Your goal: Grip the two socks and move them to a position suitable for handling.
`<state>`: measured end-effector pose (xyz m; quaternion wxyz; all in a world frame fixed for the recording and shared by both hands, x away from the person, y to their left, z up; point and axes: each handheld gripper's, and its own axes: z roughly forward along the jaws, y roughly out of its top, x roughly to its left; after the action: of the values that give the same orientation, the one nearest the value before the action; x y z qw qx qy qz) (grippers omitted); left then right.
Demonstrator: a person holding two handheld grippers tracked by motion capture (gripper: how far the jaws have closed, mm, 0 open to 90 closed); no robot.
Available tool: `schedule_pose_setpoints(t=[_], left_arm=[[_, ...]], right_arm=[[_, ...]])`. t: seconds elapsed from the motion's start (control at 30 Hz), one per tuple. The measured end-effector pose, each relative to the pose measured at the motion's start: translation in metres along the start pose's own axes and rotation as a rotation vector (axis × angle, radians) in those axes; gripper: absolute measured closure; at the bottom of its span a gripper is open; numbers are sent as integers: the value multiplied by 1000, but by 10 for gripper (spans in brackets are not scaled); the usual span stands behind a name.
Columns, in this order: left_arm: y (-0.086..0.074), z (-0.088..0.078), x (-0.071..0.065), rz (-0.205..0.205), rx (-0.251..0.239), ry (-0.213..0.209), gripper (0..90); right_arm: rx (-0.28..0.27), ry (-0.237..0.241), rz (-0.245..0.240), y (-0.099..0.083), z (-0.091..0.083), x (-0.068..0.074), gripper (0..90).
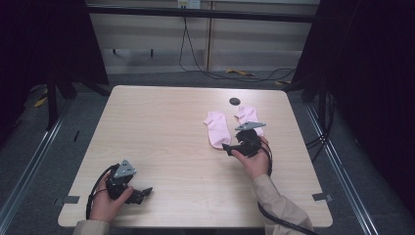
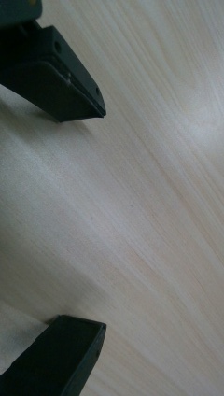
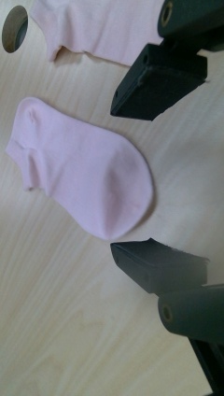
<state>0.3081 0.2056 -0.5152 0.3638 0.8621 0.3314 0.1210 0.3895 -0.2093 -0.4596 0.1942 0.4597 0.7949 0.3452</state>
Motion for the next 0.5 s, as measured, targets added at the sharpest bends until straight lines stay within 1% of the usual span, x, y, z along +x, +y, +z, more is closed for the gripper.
schedule_pose_setpoints(t=[0.03, 0.13, 0.17, 0.23, 0.3, 0.37, 0.47, 0.5], left_arm=[[0, 0, 0, 0, 0, 0, 0], [0, 0, 0, 0, 0, 0, 0], [0, 0, 0, 0, 0, 0, 0], [0, 0, 0, 0, 0, 0, 0], [0, 0, 0, 0, 0, 0, 0], [0, 0, 0, 4, 0, 4, 0], [0, 0, 0, 5, 0, 7, 0], [0, 0, 0, 7, 1, 6, 0]], right_arm=[[2, -5, 2, 2, 3, -1, 283], [5, -18, 33, 10, 18, -4, 296], [4, -24, 34, 12, 23, -5, 301], [4, -50, 66, 17, 32, -7, 316], [3, -50, 93, 22, 43, -9, 316], [8, -74, 105, 28, 54, -9, 316], [-1, -77, 138, 36, 68, -8, 316], [-3, -85, 137, 38, 73, -8, 315]])
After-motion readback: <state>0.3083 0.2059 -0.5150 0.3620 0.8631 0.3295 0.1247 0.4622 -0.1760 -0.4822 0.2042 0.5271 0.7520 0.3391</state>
